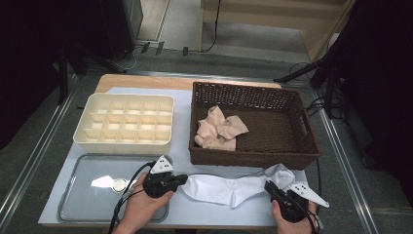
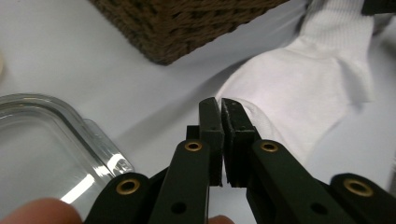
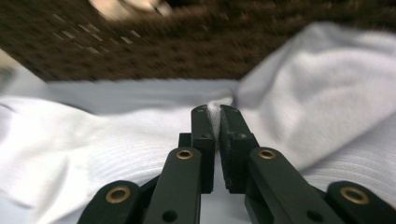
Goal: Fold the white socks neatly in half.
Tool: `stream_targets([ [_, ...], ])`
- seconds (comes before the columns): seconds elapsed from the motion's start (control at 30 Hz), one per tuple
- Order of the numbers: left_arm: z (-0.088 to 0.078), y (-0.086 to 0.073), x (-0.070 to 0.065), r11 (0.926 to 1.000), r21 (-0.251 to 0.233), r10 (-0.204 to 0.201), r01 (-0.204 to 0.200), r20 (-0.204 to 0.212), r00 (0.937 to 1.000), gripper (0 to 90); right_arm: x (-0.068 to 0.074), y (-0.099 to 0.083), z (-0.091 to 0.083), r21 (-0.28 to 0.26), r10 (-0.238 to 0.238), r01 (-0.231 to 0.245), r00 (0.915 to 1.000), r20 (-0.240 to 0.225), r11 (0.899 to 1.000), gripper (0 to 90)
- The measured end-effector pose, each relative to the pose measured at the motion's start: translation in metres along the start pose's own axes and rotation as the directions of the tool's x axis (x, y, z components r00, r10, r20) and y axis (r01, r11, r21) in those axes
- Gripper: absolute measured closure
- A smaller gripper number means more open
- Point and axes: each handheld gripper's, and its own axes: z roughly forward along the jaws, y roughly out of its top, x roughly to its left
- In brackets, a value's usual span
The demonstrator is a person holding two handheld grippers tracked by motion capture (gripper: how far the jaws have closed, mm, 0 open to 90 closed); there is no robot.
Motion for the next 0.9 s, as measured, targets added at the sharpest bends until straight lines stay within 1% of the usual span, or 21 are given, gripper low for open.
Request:
stream_targets([
  [0.07, 0.005, -0.001, 0.0, 0.9999, 0.011, 0.011, -0.011, -0.028, 0.9995, 89.3, -0.006, -0.002, 0.006, 0.019, -0.015, 0.014, 0.9996, 0.025, 1.0, 86.4],
  [0.1, 0.008, -0.001, 0.0, 0.9998, 0.011, 0.014, -0.013, -0.039, 0.9992, 89.4, -0.009, -0.003, 0.007, 0.013, -0.016, 0.016, 0.9994, 0.029, 1.0, 86.5],
  [0.13, 0.01, -0.001, -0.001, 0.9997, 0.015, 0.022, -0.021, -0.038, 0.999, 89.5, -0.01, -0.003, 0.008, 0.004, -0.026, 0.026, 0.999, 0.037, 1.0, 86.5],
  [0.17, 0.011, -0.001, -0.002, 0.9996, 0.013, 0.024, -0.024, -0.043, 0.9988, 89.5, -0.011, -0.002, 0.008, -0.002, -0.043, 0.043, 0.9971, 0.062, 0.999, 86.5],
  [0.23, 0.013, 0.001, -0.004, 0.9997, -0.002, 0.025, -0.026, -0.058, 0.998, 89.6, -0.011, -0.002, 0.009, -0.014, -0.062, 0.063, 0.994, 0.09, 0.998, 86.5],
  [0.27, 0.014, 0.002, -0.005, 0.9997, -0.008, 0.024, -0.024, -0.064, 0.9977, 89.6, -0.011, -0.001, 0.01, -0.017, -0.071, 0.073, 0.9926, 0.098, 0.997, 86.5],
  [0.3, 0.015, 0.002, -0.005, 0.9997, -0.016, 0.014, -0.015, -0.069, 0.9975, 89.6, -0.012, -0.001, 0.011, -0.018, -0.074, 0.076, 0.9926, 0.096, 0.997, 86.1],
  [0.37, 0.015, 0.002, -0.004, 0.9995, -0.031, 0.005, -0.008, -0.081, 0.9967, 88.8, -0.013, 0.0, 0.011, -0.021, -0.05, 0.051, 0.996, 0.074, 0.998, 81.9],
  [0.4, 0.014, 0.002, -0.003, 0.9993, -0.035, 0.007, -0.01, -0.082, 0.9966, 87.6, -0.013, 0.0, 0.01, -0.024, -0.028, 0.03, 0.9979, 0.058, 0.999, 78.7],
  [0.43, 0.012, 0.002, -0.001, 0.9992, -0.04, 0.003, -0.006, -0.085, 0.9964, 84.2, -0.013, 0.0, 0.007, -0.041, -0.02, 0.022, 0.999, 0.039, 0.999, 75.9],
  [0.5, 0.007, 0.001, 0.001, 0.9979, -0.064, -0.013, 0.008, -0.077, 0.9969, 77.1, -0.013, 0.003, -0.001, -0.087, -0.004, 0.005, 0.9999, 0.016, 0.996, 73.1],
  [0.57, 0.001, -0.001, 0.002, 0.9955, -0.09, -0.032, 0.027, -0.058, 0.9978, 70.0, -0.014, 0.006, -0.013, -0.126, 0.021, -0.021, 0.9998, -0.003, 0.992, 73.1],
  [0.6, -0.001, -0.002, 0.001, 0.9946, -0.1, -0.034, 0.03, -0.046, 0.9984, 68.4, -0.015, 0.008, -0.019, -0.144, 0.035, -0.036, 0.9994, -0.005, 0.989, 73.1],
  [0.63, -0.003, -0.002, 0.0, 0.9942, -0.105, -0.03, 0.026, -0.036, 0.9989, 66.8, -0.016, 0.01, -0.025, -0.163, 0.046, -0.045, 0.9989, 0.002, 0.986, 73.0],
  [0.67, -0.005, -0.002, -0.001, 0.9943, -0.105, -0.024, 0.021, -0.034, 0.9991, 65.2, -0.019, 0.011, -0.03, -0.183, 0.055, -0.051, 0.9983, 0.016, 0.982, 72.0],
  [0.7, -0.006, -0.003, -0.002, 0.9937, -0.11, -0.024, 0.021, -0.023, 0.9995, 64.1, -0.021, 0.013, -0.033, -0.197, 0.066, -0.059, 0.9973, 0.032, 0.979, 70.2],
  [0.73, -0.008, -0.004, -0.003, 0.9928, -0.117, -0.025, 0.023, -0.02, 0.9995, 63.8, -0.024, 0.014, -0.036, -0.207, 0.074, -0.061, 0.9958, 0.054, 0.976, 66.9],
  [0.8, -0.01, -0.005, -0.003, 0.9925, -0.12, -0.024, 0.022, -0.015, 0.9996, 63.4, -0.03, 0.013, -0.036, -0.226, 0.088, -0.064, 0.9913, 0.098, 0.972, 55.8],
  [0.83, -0.01, -0.006, -0.003, 0.993, -0.117, -0.021, 0.019, -0.014, 0.9997, 63.0, -0.033, 0.012, -0.034, -0.222, 0.092, -0.062, 0.9874, 0.128, 0.973, 51.6],
  [0.87, -0.009, -0.007, -0.003, 0.9937, -0.111, -0.02, 0.018, -0.015, 0.9997, 62.9, -0.036, 0.011, -0.031, -0.208, 0.103, -0.071, 0.9844, 0.143, 0.976, 48.6],
  [0.9, -0.009, -0.008, -0.003, 0.9937, -0.11, -0.024, 0.023, -0.01, 0.9997, 62.7, -0.039, 0.008, -0.026, -0.186, 0.117, -0.089, 0.9823, 0.147, 0.979, 48.1],
])
